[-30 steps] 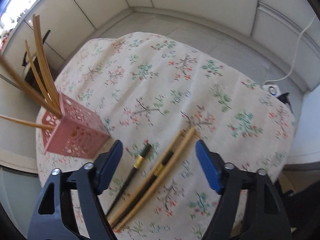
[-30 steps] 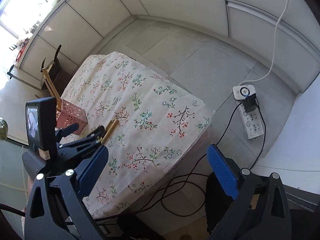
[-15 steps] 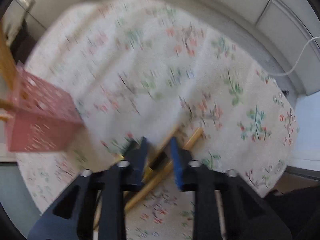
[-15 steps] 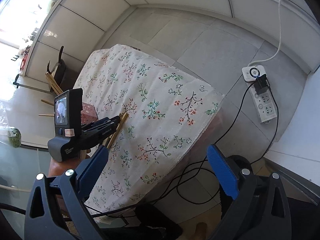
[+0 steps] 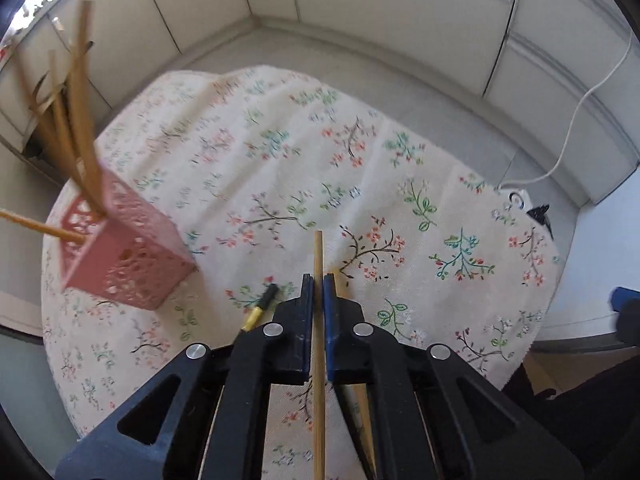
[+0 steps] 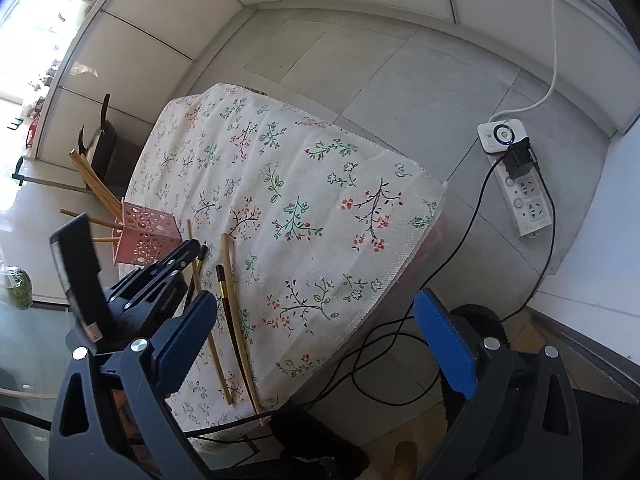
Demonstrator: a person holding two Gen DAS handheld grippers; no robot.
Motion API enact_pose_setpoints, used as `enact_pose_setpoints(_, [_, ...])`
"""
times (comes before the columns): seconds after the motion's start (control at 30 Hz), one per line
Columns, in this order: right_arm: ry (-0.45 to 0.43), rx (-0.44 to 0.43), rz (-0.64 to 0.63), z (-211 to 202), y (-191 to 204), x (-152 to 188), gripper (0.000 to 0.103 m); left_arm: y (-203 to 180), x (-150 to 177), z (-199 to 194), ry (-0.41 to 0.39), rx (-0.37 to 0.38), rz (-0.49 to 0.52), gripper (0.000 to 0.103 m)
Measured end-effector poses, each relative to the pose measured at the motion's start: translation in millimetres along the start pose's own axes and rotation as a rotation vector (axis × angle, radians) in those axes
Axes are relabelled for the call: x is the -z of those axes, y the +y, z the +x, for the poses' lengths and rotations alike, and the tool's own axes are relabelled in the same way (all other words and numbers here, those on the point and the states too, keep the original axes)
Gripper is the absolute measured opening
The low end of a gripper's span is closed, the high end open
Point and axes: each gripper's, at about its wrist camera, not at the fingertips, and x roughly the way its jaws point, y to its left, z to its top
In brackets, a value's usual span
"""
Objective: Organize utensils
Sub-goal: 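Lift the chopstick upright with the left tool while the right tool closes on another chopstick, then drop the chopstick into the holder and open the left tool while the right tool carries its chopstick upright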
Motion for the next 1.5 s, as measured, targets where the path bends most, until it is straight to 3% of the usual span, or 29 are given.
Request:
enact_pose_setpoints(0.1, [0.041,-0.010,-0.013,14,17,-7,0.096,6,4,-24,-0.036,-0.003,-0.018,0.004])
enact_pose_setpoints(0.23, [0.102,0.039,-0.126,46,61,-12,0.096,29,19,-67,-0.103,-0.002,-0.075,0.004])
enact_pose_setpoints(0.3, [0.132,0.052,-0.165,65,78,-15,0.088,43,31,-93,-0.146,-0.001,-0.122,0.004])
enact_pose_setpoints(0.43, [0.200,0.055,-0.196,106,108,-21,0.054,64,50,-128,-0.226,-0.012,-0.176,0.004])
enact_pose_setpoints(0.53, [0.220,0.069,-0.213,127,122,-20,0.038,73,55,-146,-0.281,-0.009,-0.201,0.004])
enact_pose_setpoints(0.83, [0.221,0.130,-0.208,161,130,-24,0.022,82,58,-166,-0.347,-0.001,-0.207,0.004])
enact_pose_setpoints(0.9, [0.208,0.129,-0.219,162,133,-26,0.019,85,59,-170,-0.359,-0.002,-0.218,0.004])
enact_pose_setpoints(0.97, [0.196,0.131,-0.224,163,132,-27,0.008,89,60,-172,-0.371,-0.004,-0.235,0.004])
enact_pose_setpoints(1.1, [0.166,0.089,-0.214,156,130,-26,0.008,95,61,-177,-0.384,-0.003,-0.263,0.004])
enact_pose_setpoints(1.33, [0.088,-0.059,-0.293,83,132,-6,0.008,105,68,-189,-0.415,-0.003,-0.308,0.004])
enact_pose_setpoints(1.5, [-0.018,-0.134,-0.391,23,131,17,0.008,106,70,-194,-0.426,-0.016,-0.323,0.004])
